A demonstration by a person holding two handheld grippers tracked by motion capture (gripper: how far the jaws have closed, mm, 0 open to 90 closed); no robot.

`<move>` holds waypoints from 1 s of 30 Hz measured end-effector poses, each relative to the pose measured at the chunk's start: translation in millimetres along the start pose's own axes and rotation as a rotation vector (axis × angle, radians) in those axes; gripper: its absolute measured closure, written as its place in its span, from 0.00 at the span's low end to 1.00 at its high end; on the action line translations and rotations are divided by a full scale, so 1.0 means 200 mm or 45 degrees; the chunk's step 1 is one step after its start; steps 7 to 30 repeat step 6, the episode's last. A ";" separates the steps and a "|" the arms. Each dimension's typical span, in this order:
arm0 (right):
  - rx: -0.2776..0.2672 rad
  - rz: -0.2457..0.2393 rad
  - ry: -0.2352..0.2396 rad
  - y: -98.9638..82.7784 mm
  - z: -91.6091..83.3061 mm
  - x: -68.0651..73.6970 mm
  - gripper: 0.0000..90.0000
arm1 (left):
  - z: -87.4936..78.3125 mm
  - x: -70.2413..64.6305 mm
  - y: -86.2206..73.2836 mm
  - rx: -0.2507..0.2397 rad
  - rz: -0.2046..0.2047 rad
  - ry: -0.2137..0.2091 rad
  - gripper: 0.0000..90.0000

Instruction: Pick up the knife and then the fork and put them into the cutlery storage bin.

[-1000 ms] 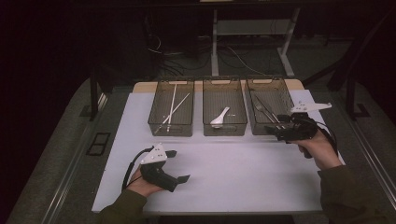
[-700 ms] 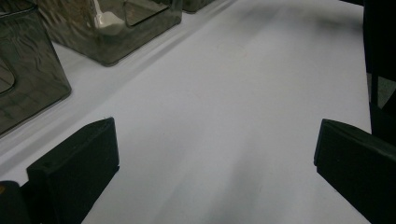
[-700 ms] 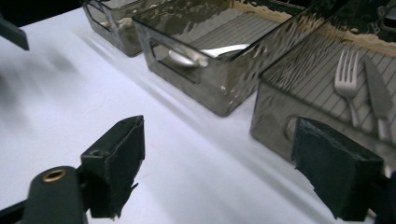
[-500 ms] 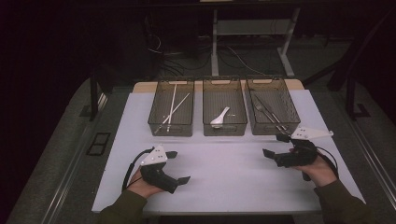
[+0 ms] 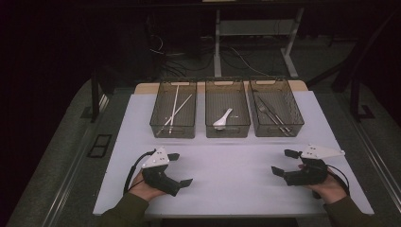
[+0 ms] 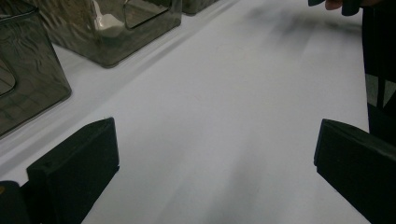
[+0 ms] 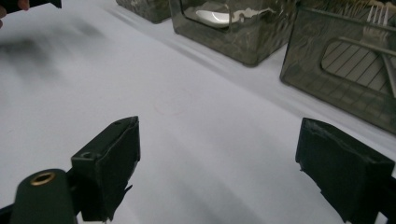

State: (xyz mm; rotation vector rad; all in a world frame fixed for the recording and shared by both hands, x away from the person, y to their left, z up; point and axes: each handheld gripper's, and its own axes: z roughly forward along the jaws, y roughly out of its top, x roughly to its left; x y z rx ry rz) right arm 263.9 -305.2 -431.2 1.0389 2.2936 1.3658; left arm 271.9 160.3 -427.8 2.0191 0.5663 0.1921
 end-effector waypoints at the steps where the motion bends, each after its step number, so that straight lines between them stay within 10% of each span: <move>1: 0.004 0.002 0.001 0.00 0.00 0.00 0.15 | 0.00 0.00 0.00 -0.003 -0.001 0.000 0.00; 30: 0.002 -0.002 0.001 -0.01 0.00 0.01 0.15 | 0.00 0.00 0.00 0.005 0.001 0.003 0.00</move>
